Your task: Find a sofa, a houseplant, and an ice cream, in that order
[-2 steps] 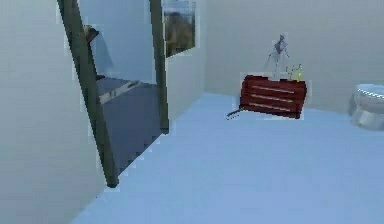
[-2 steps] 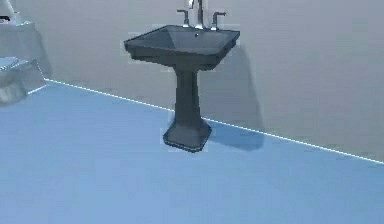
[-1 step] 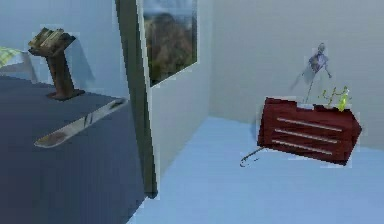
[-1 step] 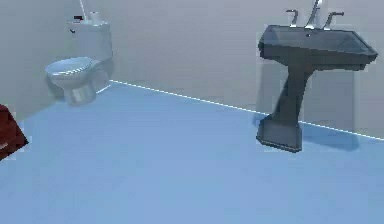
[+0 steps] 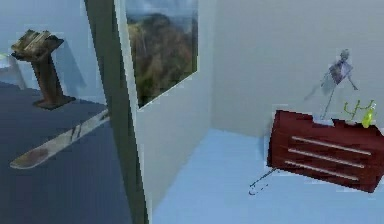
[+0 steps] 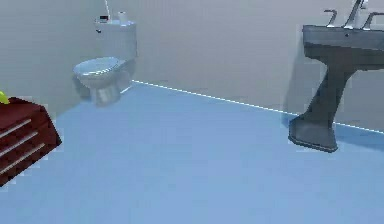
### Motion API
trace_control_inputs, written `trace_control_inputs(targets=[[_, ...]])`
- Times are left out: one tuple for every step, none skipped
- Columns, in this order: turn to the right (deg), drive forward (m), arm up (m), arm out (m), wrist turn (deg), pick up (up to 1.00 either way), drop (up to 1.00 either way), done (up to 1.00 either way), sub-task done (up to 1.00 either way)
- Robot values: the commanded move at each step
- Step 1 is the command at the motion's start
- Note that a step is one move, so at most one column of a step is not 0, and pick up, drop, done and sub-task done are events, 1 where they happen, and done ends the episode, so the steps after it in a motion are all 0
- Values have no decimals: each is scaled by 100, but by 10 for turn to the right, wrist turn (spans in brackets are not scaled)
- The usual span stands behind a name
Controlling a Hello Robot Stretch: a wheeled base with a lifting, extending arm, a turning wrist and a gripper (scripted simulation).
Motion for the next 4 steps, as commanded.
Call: trace_control_inputs(targets=[[-90, 0, 0, 0, 0, 0, 0, 0, 0], [0, 10, 0, 0, 0, 0, 0, 0, 0], [-450, 0, 0, 0, 0, 0, 0, 0, 0], [-60, 0, 0, 0, 0, 0, 0, 0, 0]])
